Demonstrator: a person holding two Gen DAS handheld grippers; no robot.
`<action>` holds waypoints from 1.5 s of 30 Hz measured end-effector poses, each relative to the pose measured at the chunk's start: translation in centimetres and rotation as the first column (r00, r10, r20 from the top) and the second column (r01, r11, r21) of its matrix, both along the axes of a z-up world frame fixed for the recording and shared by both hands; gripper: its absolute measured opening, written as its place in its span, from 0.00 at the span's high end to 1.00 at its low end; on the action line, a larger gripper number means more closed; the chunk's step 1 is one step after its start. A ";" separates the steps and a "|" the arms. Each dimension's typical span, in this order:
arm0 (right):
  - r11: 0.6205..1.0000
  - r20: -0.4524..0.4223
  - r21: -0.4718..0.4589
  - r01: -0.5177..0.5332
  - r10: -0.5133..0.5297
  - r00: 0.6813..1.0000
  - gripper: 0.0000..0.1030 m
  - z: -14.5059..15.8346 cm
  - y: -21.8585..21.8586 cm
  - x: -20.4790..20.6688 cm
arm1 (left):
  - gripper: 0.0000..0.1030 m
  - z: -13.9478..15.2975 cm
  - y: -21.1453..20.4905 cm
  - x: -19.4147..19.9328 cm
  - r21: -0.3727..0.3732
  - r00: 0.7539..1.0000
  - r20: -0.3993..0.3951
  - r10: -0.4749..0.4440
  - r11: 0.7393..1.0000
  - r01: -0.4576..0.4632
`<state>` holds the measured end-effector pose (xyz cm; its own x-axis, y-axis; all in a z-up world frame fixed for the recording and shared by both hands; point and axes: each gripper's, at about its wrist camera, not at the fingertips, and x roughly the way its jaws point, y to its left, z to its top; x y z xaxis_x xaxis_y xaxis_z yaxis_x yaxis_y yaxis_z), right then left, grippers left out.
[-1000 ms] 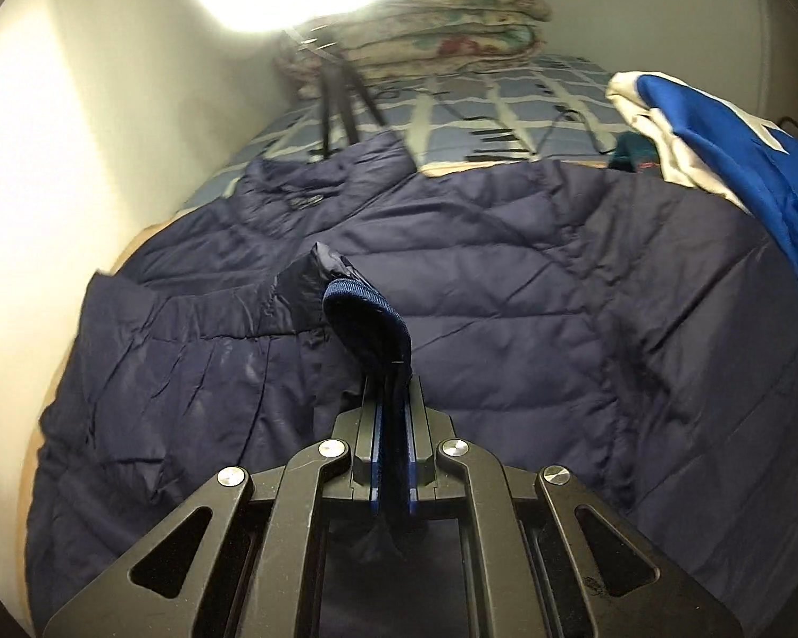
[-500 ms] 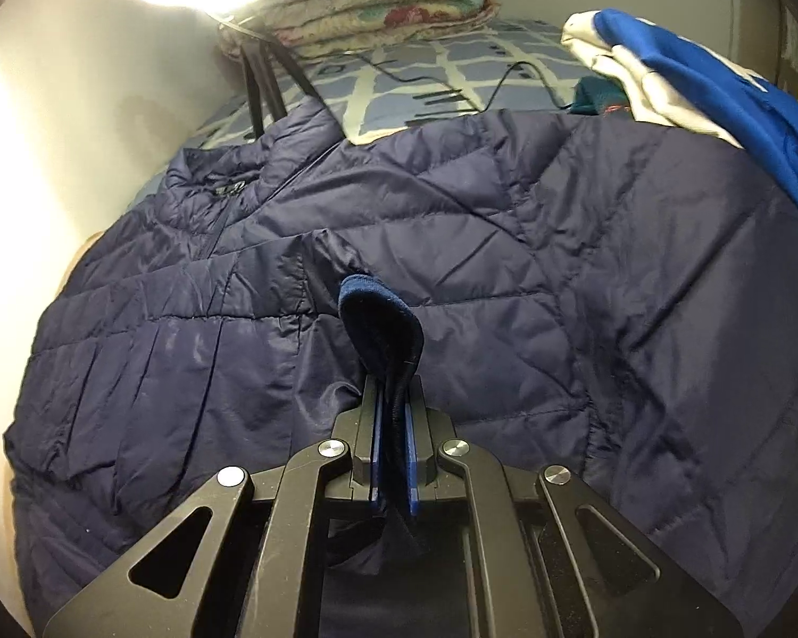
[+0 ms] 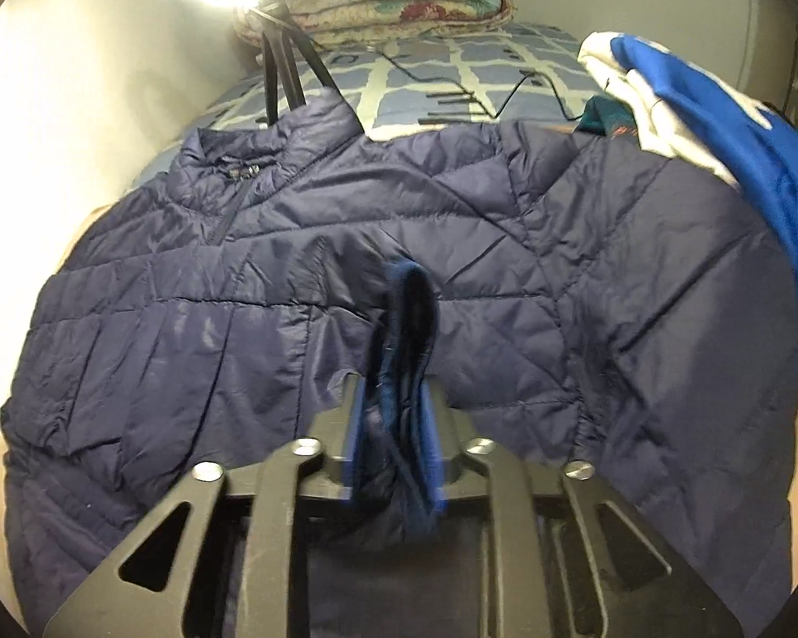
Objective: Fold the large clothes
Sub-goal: 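Move the right gripper to the cuff of the other sleeve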
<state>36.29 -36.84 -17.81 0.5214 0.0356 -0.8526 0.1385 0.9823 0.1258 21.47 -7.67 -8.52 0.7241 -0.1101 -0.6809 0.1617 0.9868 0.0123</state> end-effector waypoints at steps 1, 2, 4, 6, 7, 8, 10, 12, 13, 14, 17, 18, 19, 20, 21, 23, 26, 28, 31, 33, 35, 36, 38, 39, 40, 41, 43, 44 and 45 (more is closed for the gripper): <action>1.000 0.008 0.006 0.002 -0.002 1.000 0.70 0.4 -0.1 -0.3 | 0.00 0.1 0.0 -0.1 0.006 1.000 0.009 0.000 1.000 0.000; 1.000 0.019 0.015 0.003 -0.003 1.000 0.68 1.1 -0.2 -0.7 | 0.00 0.3 -0.1 -0.2 0.014 1.000 0.019 -0.001 1.000 0.000; 1.000 0.040 0.020 0.002 -0.003 0.999 0.68 2.5 -0.4 -1.6 | 0.00 0.7 -0.3 -0.4 0.016 0.999 0.031 -0.004 1.000 0.004; 1.000 0.059 0.015 -0.006 0.006 0.998 0.68 4.0 -0.7 -2.9 | 0.00 1.0 -0.4 -0.6 0.014 0.999 0.039 -0.008 1.000 0.008; 1.000 0.068 0.012 -0.010 0.009 0.998 0.68 4.7 -0.8 -3.5 | 0.00 1.2 -0.5 -0.7 0.009 0.999 0.043 -0.011 1.000 0.011; 1.000 0.077 0.011 -0.012 0.012 0.997 0.68 5.3 -0.8 -4.1 | 0.00 1.3 -0.6 -0.8 0.006 0.999 0.047 -0.015 1.000 0.014; 1.000 0.094 0.006 -0.018 0.018 0.995 0.68 6.7 -1.2 -5.7 | 0.00 1.6 -0.8 -1.0 0.004 0.998 0.055 -0.022 1.000 0.022; 1.000 0.109 0.000 -0.024 0.024 0.994 0.67 8.1 -1.7 -7.5 | 0.00 2.0 -1.2 -1.3 0.009 0.997 0.066 -0.034 0.999 0.033; 1.000 0.119 -0.006 -0.024 0.024 0.993 0.67 9.0 -2.0 -8.8 | 0.00 2.1 -1.4 -1.5 0.013 0.997 0.069 -0.040 0.999 0.039; 1.000 0.131 -0.008 -0.022 0.023 0.991 0.64 9.6 -2.4 -10.0 | 0.00 2.2 -1.6 -1.7 0.018 0.996 0.074 -0.049 0.999 0.047; 1.000 0.167 -0.009 -0.004 0.005 0.986 0.54 11.4 -3.8 -13.6 | 0.00 2.4 -2.2 -2.2 0.025 0.995 0.079 -0.064 0.998 0.062; 1.000 0.184 0.002 0.013 -0.014 0.983 0.53 12.0 -4.5 -15.2 | 0.00 2.4 -2.3 -2.3 0.025 0.995 0.080 -0.068 0.997 0.066; 1.000 0.194 0.015 0.028 -0.030 0.980 0.51 12.4 -5.2 -16.4 | 0.00 2.5 -2.4 -2.4 0.026 0.994 0.080 -0.074 0.997 0.072; 0.999 0.203 0.027 0.040 -0.044 0.978 0.47 12.8 -5.8 -17.7 | 0.00 2.7 -2.6 -2.5 0.026 0.994 0.082 -0.079 0.997 0.077; 0.998 0.213 0.040 0.057 -0.064 0.975 0.44 13.1 -6.6 -19.2 | 0.00 2.7 -2.7 -2.7 0.025 0.993 0.084 -0.082 0.996 0.080; 0.994 0.214 0.044 0.096 -0.104 0.971 0.39 13.3 -7.8 -21.4 | 0.00 2.9 -2.9 -3.0 0.026 0.992 0.089 -0.093 0.996 0.091; 0.988 0.185 0.031 0.154 -0.157 0.970 0.39 12.9 -9.7 -25.2 | 0.00 3.1 -3.6 -3.6 0.043 0.988 0.100 -0.114 0.993 0.111; 0.980 0.155 0.015 0.199 -0.199 0.968 0.39 12.2 -11.1 -27.8 | 0.00 3.0 -4.0 -4.0 0.064 0.986 0.109 -0.127 0.991 0.121; 0.967 0.091 0.006 0.254 -0.253 0.963 0.39 10.8 -13.2 -30.9 | 0.00 2.7 -4.6 -4.4 0.075 0.984 0.102 -0.146 0.988 0.138; 0.951 0.050 0.020 0.308 -0.308 0.950 0.39 9.6 -14.9 -33.0 | 0.00 2.5 -5.0 -4.6 0.067 0.983 0.090 -0.157 0.986 0.152; 0.930 0.017 0.041 0.367 -0.367 0.930 0.39 8.5 -16.7 -35.0 | 0.00 2.4 -5.3 -4.7 0.058 0.982 0.081 -0.171 0.984 0.167; 0.918 0.005 0.043 0.395 -0.395 0.919 0.39 8.1 -17.4 -35.9 | 0.00 2.4 -5.5 -4.8 0.055 0.981 0.077 -0.180 0.983 0.176; 0.885 -0.021 0.064 0.460 -0.460 0.888 0.39 7.3 -19.1 -38.0 | 0.00 2.3 -5.9 -5.0 0.039 0.975 0.060 -0.212 0.977 0.210; 0.869 -0.032 0.082 0.488 -0.487 0.873 0.39 7.0 -19.9 -38.9 | 0.00 2.2 -6.1 -5.1 0.034 0.974 0.054 -0.219 0.975 0.218; 0.857 -0.039 0.097 0.506 -0.505 0.862 0.39 6.7 -20.4 -39.5 | 0.00 2.1 -6.3 -5.2 0.028 0.973 0.047 -0.225 0.974 0.224; 0.839 -0.050 0.119 0.531 -0.529 0.847 0.39 6.2 -21.1 -40.3 | 0.00 2.0 -6.5 -5.3 0.024 0.972 0.040 -0.232 0.973 0.231; 0.809 -0.071 0.144 0.570 -0.566 0.821 0.39 5.4 -22.5 -41.5 | 0.00 1.7 -7.0 -5.4 0.025 0.970 0.030 -0.239 0.971 0.239; 0.793 -0.084 0.156 0.589 -0.583 0.808 0.39 4.9 -23.0 -42.0 | 0.00 1.6 -7.2 -5.4 0.026 0.970 0.027 -0.242 0.970 0.241; 0.774 -0.103 0.179 0.608 -0.600 0.794 0.39 4.2 -23.6 -42.6 | 0.00 1.6 -7.4 -5.4 0.027 0.969 0.025 -0.244 0.969 0.244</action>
<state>-6.28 -60.49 -13.57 0.4589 -0.1110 -0.8815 0.7036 0.6513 0.2842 16.07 -15.06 -6.94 0.6963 -0.2699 -0.6651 0.3969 0.9168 0.0435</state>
